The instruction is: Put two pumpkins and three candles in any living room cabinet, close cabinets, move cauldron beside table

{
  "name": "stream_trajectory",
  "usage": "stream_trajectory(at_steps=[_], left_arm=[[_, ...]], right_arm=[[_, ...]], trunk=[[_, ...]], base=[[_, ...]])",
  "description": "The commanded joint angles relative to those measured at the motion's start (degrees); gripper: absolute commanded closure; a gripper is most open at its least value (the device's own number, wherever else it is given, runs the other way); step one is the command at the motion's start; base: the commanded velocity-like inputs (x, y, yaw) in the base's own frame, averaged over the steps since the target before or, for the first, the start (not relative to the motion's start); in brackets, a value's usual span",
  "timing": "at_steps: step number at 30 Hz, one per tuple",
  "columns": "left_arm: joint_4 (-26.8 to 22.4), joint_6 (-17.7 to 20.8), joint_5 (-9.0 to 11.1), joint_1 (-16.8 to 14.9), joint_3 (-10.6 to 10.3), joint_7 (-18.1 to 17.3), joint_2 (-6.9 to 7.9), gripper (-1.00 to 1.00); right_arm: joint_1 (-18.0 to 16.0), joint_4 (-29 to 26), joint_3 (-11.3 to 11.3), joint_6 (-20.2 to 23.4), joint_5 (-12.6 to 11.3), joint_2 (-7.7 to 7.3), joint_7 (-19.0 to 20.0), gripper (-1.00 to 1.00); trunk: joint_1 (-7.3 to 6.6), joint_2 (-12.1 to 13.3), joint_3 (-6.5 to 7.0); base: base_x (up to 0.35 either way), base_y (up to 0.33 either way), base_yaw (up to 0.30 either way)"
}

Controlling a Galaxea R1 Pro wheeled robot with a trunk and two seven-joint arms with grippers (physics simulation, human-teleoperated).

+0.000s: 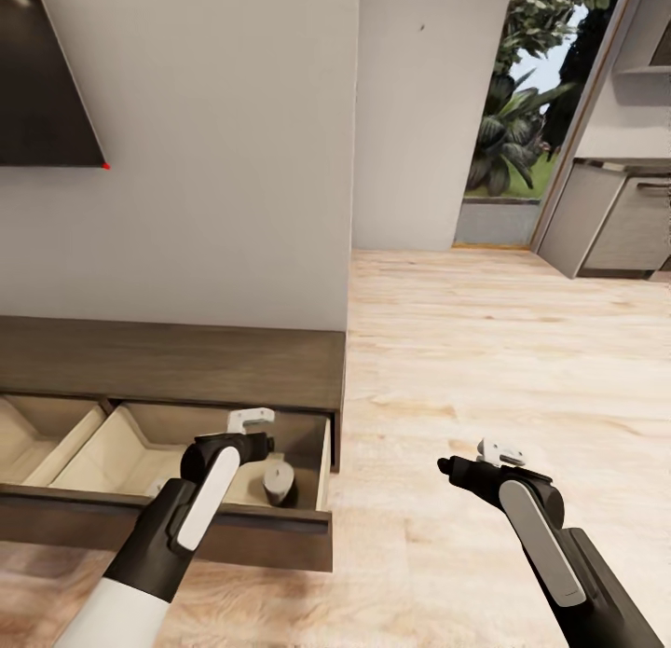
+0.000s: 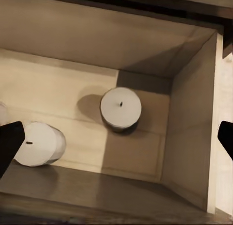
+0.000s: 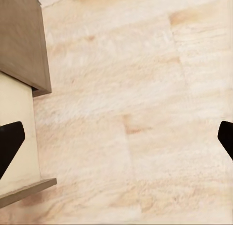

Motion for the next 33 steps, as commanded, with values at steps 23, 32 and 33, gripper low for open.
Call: stream_trajectory(at_steps=[23,32,33], left_arm=[[-0.88,0.52,0.67,0.25,1.49,0.55,0.05,-1.00],[-1.03,2.84,0.75,0.27,4.02,0.43,0.05,-1.00],[-1.04,2.91,0.75,0.28,4.06,0.42,0.04,-1.00]], right_arm=[[-0.04,0.04,0.09,-0.02,-0.70,-0.05,-0.59,-1.00],[-0.04,0.04,0.11,-0.02,-0.61,-0.03,-0.59,-1.00],[-0.04,0.04,0.11,-0.02,-0.62,-0.02,-0.59,-1.00]], trunk=[[-5.09,9.21,4.08],[-7.07,12.82,5.70],[-7.29,13.23,5.88]], base=[[-0.174,0.005,0.000],[-0.286,0.114,0.000],[-0.307,0.022,0.000]])
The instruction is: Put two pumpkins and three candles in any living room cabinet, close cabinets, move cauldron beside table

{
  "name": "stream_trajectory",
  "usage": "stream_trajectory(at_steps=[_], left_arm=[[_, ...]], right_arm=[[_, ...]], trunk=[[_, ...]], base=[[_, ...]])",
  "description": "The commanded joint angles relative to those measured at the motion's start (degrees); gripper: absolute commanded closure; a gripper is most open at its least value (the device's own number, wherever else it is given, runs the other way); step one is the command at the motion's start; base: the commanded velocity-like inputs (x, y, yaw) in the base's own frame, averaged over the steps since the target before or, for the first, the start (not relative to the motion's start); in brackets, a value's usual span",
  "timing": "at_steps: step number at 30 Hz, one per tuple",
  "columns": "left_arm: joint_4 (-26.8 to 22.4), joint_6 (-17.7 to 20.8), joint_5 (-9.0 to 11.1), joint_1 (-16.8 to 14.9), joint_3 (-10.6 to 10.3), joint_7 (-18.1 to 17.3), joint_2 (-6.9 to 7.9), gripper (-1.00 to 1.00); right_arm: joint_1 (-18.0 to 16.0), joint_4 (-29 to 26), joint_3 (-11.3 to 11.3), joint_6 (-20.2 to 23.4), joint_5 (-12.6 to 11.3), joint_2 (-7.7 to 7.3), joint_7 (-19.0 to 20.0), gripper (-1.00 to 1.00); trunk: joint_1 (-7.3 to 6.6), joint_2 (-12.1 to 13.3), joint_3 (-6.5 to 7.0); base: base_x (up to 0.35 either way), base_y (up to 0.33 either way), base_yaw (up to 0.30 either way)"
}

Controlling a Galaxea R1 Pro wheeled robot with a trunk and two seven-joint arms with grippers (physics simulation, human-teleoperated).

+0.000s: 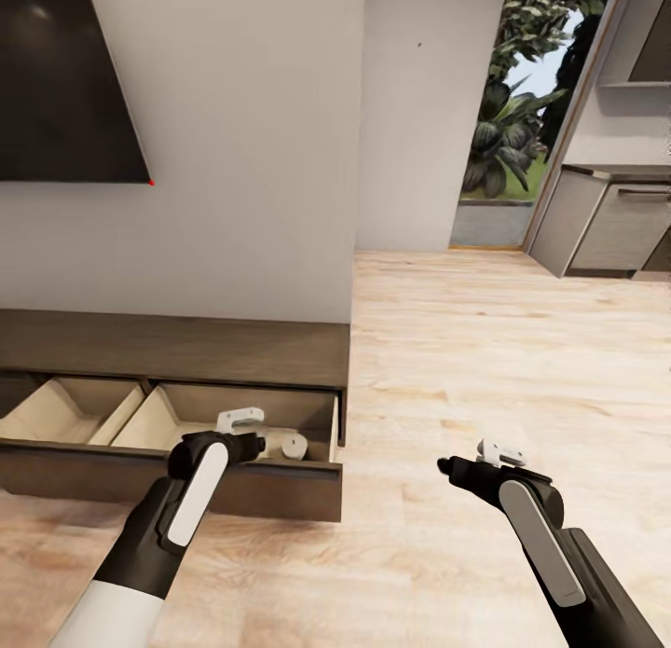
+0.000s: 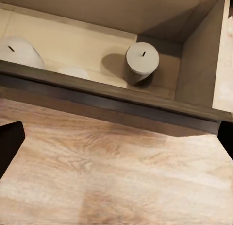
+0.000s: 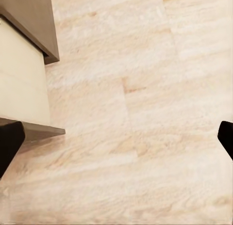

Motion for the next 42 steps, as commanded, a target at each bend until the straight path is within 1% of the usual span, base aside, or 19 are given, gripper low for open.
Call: stream_trajectory(at_steps=[1,13,22,28,31,38,42], left_arm=[[-0.05,0.12,0.61,-0.04,-0.03,0.60,-0.01,-1.00],[0.01,0.18,0.48,-0.02,0.06,0.53,0.02,-1.00],[0.11,0.18,0.38,-0.01,0.07,0.52,0.02,-1.00],[0.12,0.18,0.37,-0.02,0.00,0.59,0.02,-1.00],[0.12,0.03,0.43,0.01,-0.04,0.59,-0.01,-1.00],[0.24,-0.70,0.38,0.30,-0.09,0.55,-0.06,-1.00],[0.34,-0.94,0.31,0.79,-0.20,0.46,-0.08,-1.00]], right_arm=[[-0.05,-0.06,0.11,0.07,-0.53,-0.06,-0.59,-1.00],[-0.05,-0.06,0.03,0.16,-0.53,-0.03,-0.51,-1.00],[-0.05,-0.14,0.08,0.18,-0.54,0.00,-0.51,-1.00],[-0.05,-0.22,0.11,0.25,-0.48,-0.08,-0.59,-1.00],[-0.05,-0.39,0.11,0.25,-0.49,-0.09,-0.59,-1.00],[-0.05,-1.13,0.20,0.26,-0.54,-0.62,-0.40,-1.00],[-0.05,-1.70,0.24,0.51,-0.58,-0.34,0.90,-1.00]], trunk=[[-0.27,0.39,0.14],[-2.90,5.20,2.29],[-2.90,5.20,2.41],[-2.90,5.20,2.41],[-2.24,4.00,1.88],[-0.70,1.19,0.62],[0.17,-0.41,-0.10]], base=[[-0.311,0.017,0.000],[-0.325,0.003,0.000],[-0.321,0.000,-0.048],[-0.076,0.000,-0.006],[-0.008,0.000,-0.001],[-0.001,0.000,0.000],[0.000,0.000,0.000]])
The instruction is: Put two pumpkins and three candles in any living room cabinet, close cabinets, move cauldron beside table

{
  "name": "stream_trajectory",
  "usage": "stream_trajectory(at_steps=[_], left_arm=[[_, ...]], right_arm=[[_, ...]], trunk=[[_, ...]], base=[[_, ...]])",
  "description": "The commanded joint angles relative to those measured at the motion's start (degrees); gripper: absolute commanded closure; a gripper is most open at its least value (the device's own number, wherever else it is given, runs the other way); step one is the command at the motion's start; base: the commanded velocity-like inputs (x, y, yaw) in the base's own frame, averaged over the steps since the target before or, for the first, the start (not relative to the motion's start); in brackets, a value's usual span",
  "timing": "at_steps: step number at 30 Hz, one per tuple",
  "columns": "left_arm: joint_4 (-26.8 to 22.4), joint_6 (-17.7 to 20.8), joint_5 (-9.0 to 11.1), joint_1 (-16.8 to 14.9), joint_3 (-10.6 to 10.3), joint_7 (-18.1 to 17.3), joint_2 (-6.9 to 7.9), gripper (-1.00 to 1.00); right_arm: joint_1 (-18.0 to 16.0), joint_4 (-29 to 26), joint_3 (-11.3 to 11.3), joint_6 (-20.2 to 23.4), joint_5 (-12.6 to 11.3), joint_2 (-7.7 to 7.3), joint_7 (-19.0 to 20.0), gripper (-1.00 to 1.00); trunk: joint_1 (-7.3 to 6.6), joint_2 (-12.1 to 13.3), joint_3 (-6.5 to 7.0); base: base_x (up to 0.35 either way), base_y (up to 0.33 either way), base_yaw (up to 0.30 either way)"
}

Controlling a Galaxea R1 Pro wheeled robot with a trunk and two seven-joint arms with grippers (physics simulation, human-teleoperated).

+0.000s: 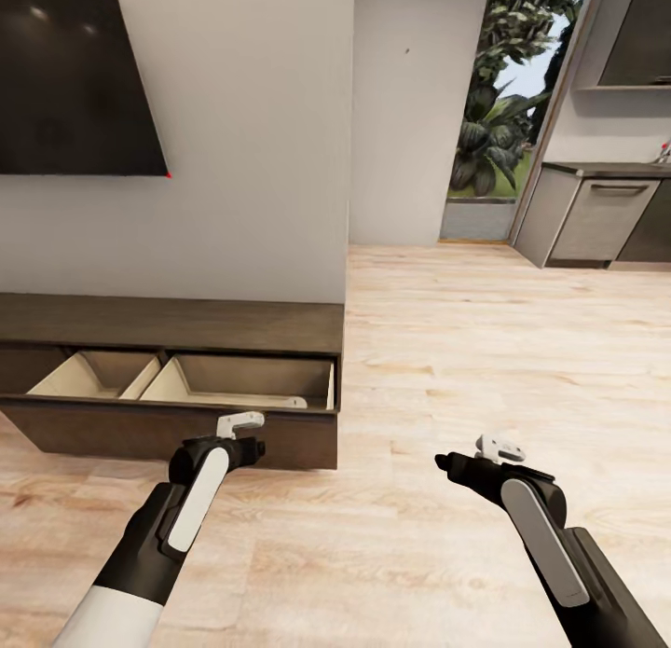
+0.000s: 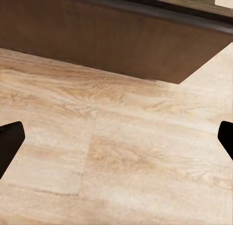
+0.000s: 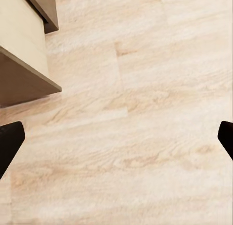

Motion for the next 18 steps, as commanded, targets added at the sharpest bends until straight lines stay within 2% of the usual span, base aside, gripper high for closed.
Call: stream_trajectory(at_steps=[1,5,11,15,18], left_arm=[[0.06,-0.38,0.50,0.11,-0.08,0.56,0.01,-1.00],[0.22,-3.55,0.19,0.91,-0.30,0.48,0.01,-1.00],[0.59,-8.01,-0.01,2.17,-0.52,0.39,0.01,-1.00],[1.86,-11.60,-0.13,2.55,-1.11,0.36,0.06,-1.00],[4.09,-15.77,-0.49,2.60,-2.78,0.31,0.09,-1.00]], right_arm=[[-0.05,-0.12,0.09,0.53,-0.49,0.03,0.03,-1.00],[-0.05,-0.17,0.07,1.19,-0.53,0.10,2.48,-1.00],[-0.05,-0.18,-0.17,1.47,-0.47,-0.03,10.32,-1.00],[-0.05,-0.17,-0.19,1.48,-0.48,-0.14,11.76,-1.00],[-0.05,-0.14,-0.20,1.42,-0.47,-0.09,11.93,-1.00]], trunk=[[0.22,-0.44,-0.24],[1.10,-2.04,-0.95],[2.41,-4.45,-2.03],[3.29,-6.06,-2.75],[3.95,-7.26,-3.29]], base=[[0.000,0.000,0.000],[0.000,0.000,0.000],[0.000,0.000,0.000],[0.000,0.000,0.000],[0.000,0.000,0.000]])
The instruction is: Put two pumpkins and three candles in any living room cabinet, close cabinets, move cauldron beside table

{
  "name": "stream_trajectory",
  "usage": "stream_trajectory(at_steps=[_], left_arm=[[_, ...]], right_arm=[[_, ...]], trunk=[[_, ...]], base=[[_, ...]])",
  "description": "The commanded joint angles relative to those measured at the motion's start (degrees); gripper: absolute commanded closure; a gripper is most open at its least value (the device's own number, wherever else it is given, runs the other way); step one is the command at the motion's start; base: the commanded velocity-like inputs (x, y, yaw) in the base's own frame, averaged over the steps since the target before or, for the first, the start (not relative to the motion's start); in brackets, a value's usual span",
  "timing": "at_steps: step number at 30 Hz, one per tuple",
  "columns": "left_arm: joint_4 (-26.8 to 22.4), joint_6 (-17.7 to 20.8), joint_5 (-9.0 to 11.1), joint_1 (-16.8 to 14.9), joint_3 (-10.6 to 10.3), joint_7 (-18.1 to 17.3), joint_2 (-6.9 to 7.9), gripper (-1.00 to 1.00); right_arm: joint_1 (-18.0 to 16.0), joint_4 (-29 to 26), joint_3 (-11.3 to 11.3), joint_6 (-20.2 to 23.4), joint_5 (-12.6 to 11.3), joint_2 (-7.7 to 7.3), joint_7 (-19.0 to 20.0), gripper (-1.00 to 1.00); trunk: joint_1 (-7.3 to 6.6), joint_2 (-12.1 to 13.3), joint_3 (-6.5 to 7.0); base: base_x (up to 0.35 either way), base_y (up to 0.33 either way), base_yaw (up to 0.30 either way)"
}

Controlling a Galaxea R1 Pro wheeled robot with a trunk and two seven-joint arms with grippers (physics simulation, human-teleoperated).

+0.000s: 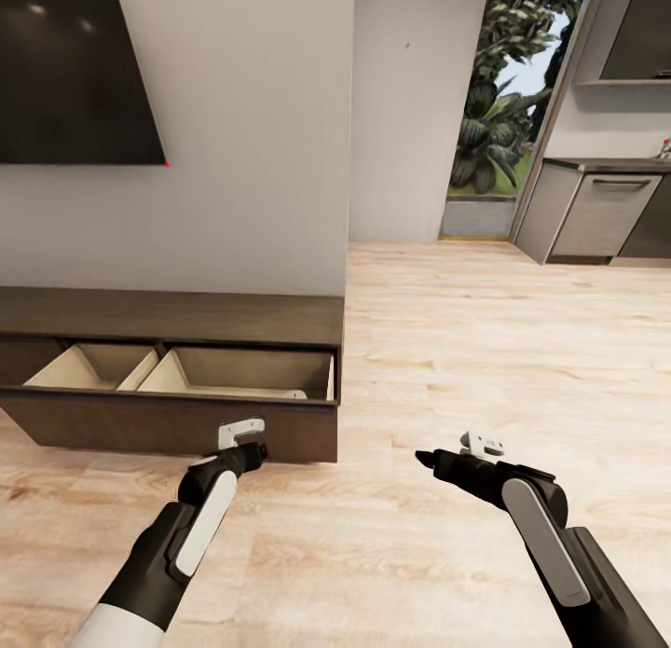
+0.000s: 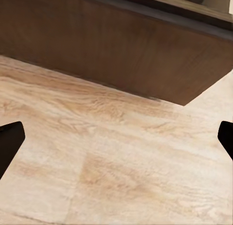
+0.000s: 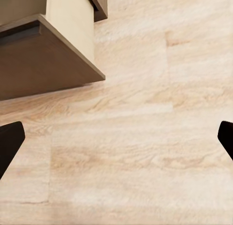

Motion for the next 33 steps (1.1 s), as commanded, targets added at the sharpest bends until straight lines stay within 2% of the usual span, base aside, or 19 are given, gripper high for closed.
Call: stream_trajectory(at_steps=[1,4,9,12,16,20,29,31,33], left_arm=[[0.80,-1.33,0.38,-0.03,-0.82,0.56,0.02,-1.00],[2.77,-4.41,-0.03,-0.02,-2.98,0.56,0.09,-1.00],[4.08,-6.74,-0.20,-0.02,-5.07,0.55,0.11,-1.00],[5.60,-10.61,-0.56,-0.02,-6.80,0.61,0.37,-1.00],[6.90,-14.20,-3.75,-0.02,-10.00,0.64,0.53,-1.00],[7.43,-15.23,-5.05,-0.02,-10.82,0.56,0.55,-1.00],[9.59,-15.58,-5.26,-0.02,-11.88,0.26,0.78,-1.00],[10.14,-15.58,-5.28,-0.02,-12.09,-1.04,0.75,-1.00],[10.33,-15.63,-5.45,-0.04,-12.39,-4.38,0.81,-1.00]], right_arm=[[-0.04,-0.04,0.10,0.06,-0.56,-0.01,-0.57,-1.00],[-0.04,-0.02,0.10,0.06,-0.56,0.07,-0.54,-1.00],[-0.04,0.12,0.10,0.05,-0.56,0.16,-0.54,-1.00],[-0.04,0.40,0.10,0.06,-0.56,0.20,-0.54,-1.00],[-0.04,0.51,0.10,0.05,-0.56,0.08,-0.54,-1.00],[-0.04,0.59,0.10,0.04,-0.56,0.03,-0.54,-1.00],[-0.04,0.60,0.08,0.04,-0.54,-0.02,-0.54,-1.00],[-0.04,0.59,0.04,0.04,-0.55,-0.08,-0.54,-1.00],[-0.04,0.54,0.05,0.04,-0.56,-0.08,-0.54,-1.00]], trunk=[[0.22,-0.44,-0.23],[0.87,-1.64,-0.77],[1.97,-3.65,-1.67],[2.63,-4.85,-2.21],[3.51,-6.46,-2.93],[4.39,-8.06,-3.65],[6.37,-11.67,-5.26],[6.80,-12.47,-5.62],[7.24,-13.27,-5.98]], base=[[0.000,0.000,0.000],[0.000,0.000,0.000],[0.000,0.000,0.000],[0.000,0.000,0.000],[0.000,0.000,0.000],[0.000,0.000,0.000],[0.000,0.000,0.000],[0.000,0.000,0.000],[0.000,0.000,0.000]])
